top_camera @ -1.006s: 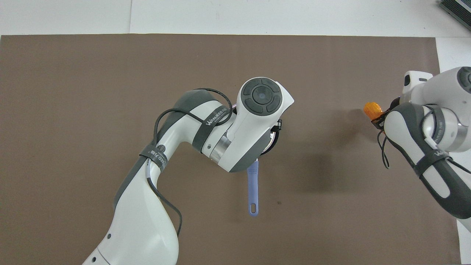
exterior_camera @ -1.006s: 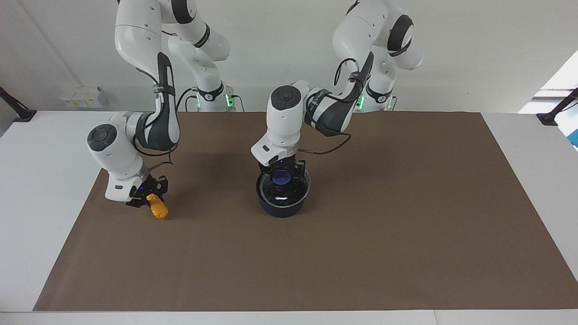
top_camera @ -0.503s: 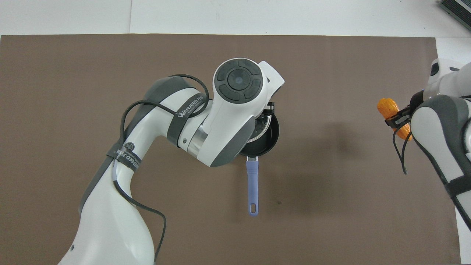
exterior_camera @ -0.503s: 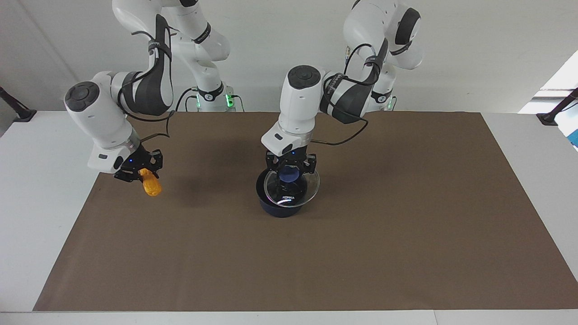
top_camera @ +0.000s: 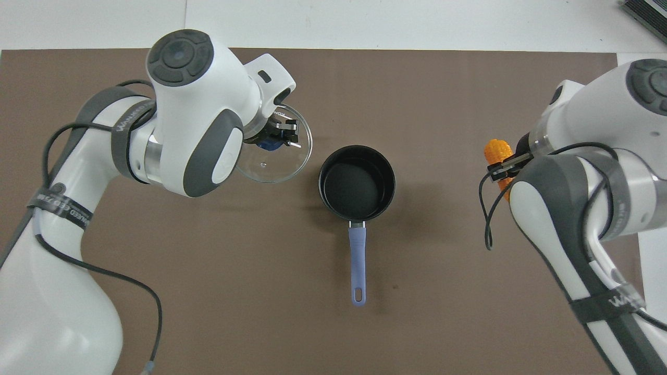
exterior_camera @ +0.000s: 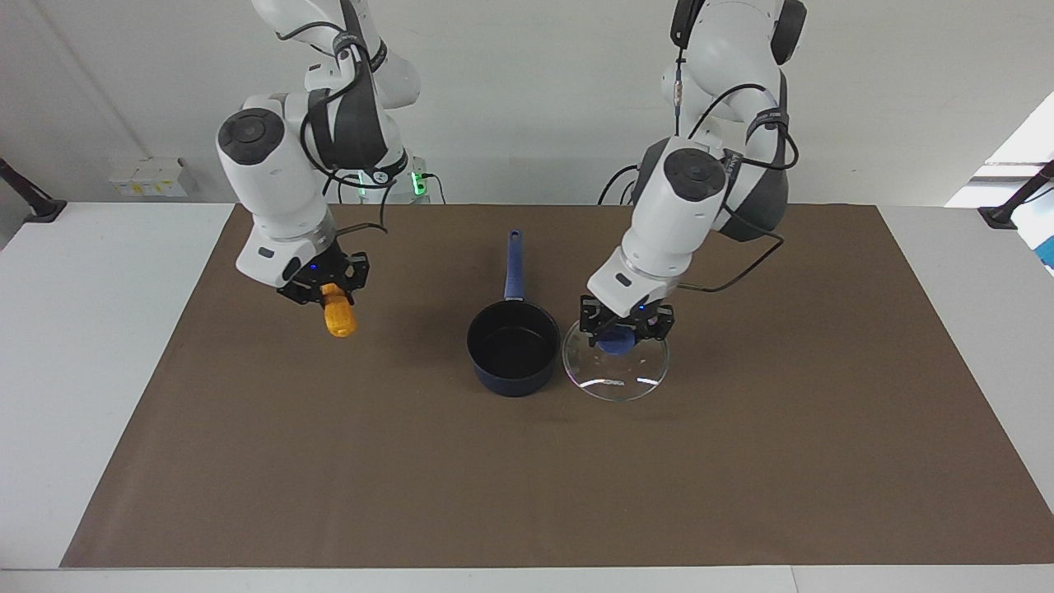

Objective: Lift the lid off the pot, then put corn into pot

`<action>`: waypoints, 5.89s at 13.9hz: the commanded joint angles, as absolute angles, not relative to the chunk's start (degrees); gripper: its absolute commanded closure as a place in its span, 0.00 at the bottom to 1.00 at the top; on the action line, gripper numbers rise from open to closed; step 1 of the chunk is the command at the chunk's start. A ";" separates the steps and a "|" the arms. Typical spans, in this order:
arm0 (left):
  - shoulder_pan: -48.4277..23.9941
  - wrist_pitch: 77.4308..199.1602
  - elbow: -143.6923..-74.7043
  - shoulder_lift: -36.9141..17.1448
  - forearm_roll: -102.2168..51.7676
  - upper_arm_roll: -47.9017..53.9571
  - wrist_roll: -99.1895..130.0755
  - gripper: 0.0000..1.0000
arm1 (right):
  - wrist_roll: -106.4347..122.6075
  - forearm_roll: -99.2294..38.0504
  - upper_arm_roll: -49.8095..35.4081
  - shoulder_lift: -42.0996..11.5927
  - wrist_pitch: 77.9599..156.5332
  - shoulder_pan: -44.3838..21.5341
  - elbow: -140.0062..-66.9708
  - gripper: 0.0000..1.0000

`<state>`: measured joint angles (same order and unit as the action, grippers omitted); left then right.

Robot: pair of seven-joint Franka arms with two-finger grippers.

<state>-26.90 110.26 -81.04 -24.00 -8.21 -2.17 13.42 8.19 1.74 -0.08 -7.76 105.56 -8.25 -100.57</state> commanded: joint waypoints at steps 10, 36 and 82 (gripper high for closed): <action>-11.08 121.98 -112.38 -7.05 -19.25 -1.76 -23.26 1.00 | -22.50 -3.51 -1.14 -22.40 107.23 -24.87 -85.09 1.00; 5.27 127.80 -125.26 -4.21 -19.25 -1.93 -43.60 0.00 | -21.71 -2.81 -1.32 -24.97 120.76 -26.72 -93.78 0.00; -4.31 84.90 -82.00 -6.24 -2.72 -1.76 -3.87 0.00 | 4.66 1.76 1.93 8.17 85.25 -1.76 -91.58 0.00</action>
